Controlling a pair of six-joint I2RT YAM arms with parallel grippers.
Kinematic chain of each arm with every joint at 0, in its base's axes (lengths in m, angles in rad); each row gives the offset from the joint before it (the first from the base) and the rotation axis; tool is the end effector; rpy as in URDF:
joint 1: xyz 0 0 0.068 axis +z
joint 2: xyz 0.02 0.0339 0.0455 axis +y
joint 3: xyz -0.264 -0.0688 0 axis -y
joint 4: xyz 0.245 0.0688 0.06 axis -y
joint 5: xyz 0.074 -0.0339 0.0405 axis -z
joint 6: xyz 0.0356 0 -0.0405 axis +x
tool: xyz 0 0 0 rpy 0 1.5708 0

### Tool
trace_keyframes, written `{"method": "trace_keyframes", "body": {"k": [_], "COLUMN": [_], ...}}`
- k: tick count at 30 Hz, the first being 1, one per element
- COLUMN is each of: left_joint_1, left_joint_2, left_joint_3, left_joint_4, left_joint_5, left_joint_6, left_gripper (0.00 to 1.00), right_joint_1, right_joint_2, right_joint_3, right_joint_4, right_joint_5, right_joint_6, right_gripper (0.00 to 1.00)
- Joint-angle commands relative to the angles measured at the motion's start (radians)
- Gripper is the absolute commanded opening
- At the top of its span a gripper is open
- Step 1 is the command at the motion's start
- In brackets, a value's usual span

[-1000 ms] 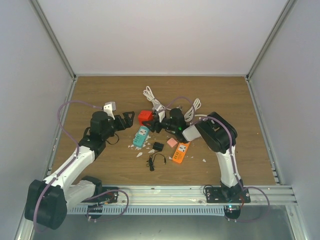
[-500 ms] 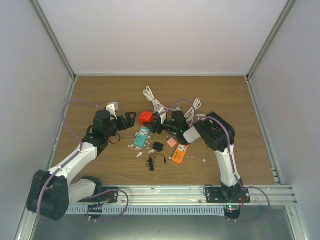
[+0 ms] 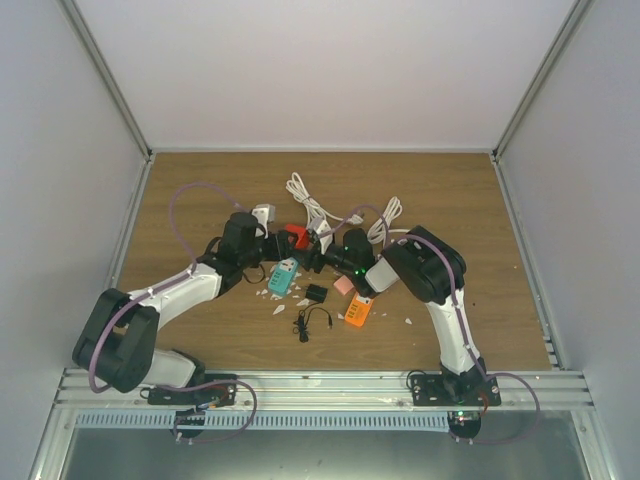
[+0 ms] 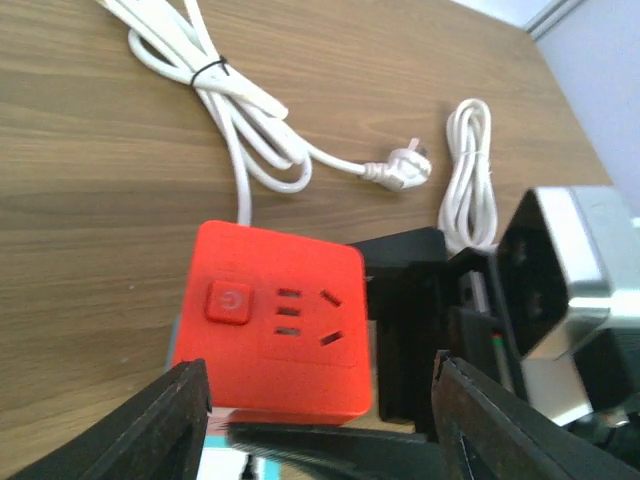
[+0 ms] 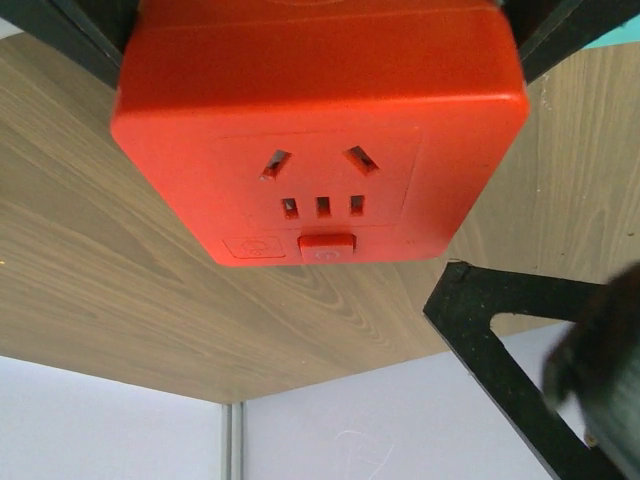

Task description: Insert the plug

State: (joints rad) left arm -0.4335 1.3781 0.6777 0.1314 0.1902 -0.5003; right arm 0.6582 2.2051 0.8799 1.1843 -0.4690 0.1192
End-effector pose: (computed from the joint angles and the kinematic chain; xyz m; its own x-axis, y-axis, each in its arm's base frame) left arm 0.2578 -0.1268 0.2019 -0.6962 -0.1968 -0.6903 0.2542 0.8318 -0.4935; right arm 0.3057 0.2568 0.0882 -0.2173 -0.0339 -0.9755 -0.8801 0.4391 0.1808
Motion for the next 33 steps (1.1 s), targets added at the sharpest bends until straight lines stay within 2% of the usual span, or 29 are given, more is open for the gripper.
{"method": "trace_keyframes", "body": {"k": [1,7,10,14,19,21,22,23,24,26,27,33], "left_joint_1": [-0.025,-0.047,-0.047,-0.047,-0.047,-0.048,-0.048,-0.048,-0.048,-0.048,-0.048,-0.051], "left_joint_2": [-0.022,-0.095,-0.065,0.006,0.104,0.151,0.174,0.198,0.217,0.246,0.251,0.245], "left_joint_3": [0.026,-0.020,-0.015,0.019,0.019,-0.001,-0.011,-0.016,-0.017,-0.021,-0.026,-0.064], "left_joint_4": [0.064,0.151,0.182,0.226,0.246,0.277,0.289,0.292,0.292,0.286,0.290,0.295], "left_joint_5": [-0.009,0.035,0.047,0.064,0.014,0.031,0.037,0.037,0.032,0.015,0.012,-0.026], "left_joint_6": [0.032,0.053,0.070,0.095,0.072,0.066,0.060,0.055,0.054,0.054,0.054,0.043], "left_gripper": [0.60,0.24,0.00,0.00,0.00,0.00,0.00,0.00,0.00,0.00,0.00,0.00], "right_joint_1": [0.021,0.024,0.026,0.031,0.034,0.034,0.033,0.033,0.034,0.033,0.033,0.036], "right_joint_2": [0.034,0.042,0.042,0.038,0.018,0.012,0.008,0.004,-0.003,-0.025,-0.041,-0.180], "right_joint_3": [-0.025,-0.016,-0.011,-0.002,-0.009,-0.017,-0.022,-0.028,-0.035,-0.055,-0.066,-0.124], "right_joint_4": [-0.175,-0.197,-0.207,-0.230,-0.256,-0.260,-0.261,-0.260,-0.259,-0.260,-0.259,-0.338], "right_joint_5": [0.042,0.044,0.043,0.038,0.051,0.055,0.055,0.053,0.050,0.050,0.053,0.136], "right_joint_6": [-0.025,-0.024,-0.023,-0.027,-0.036,-0.037,-0.035,-0.033,-0.032,-0.026,-0.029,-0.069], "right_gripper": [0.00,0.01,0.01,0.01,0.01,0.05,0.10,0.32,0.58,0.94,0.99,1.00]}}
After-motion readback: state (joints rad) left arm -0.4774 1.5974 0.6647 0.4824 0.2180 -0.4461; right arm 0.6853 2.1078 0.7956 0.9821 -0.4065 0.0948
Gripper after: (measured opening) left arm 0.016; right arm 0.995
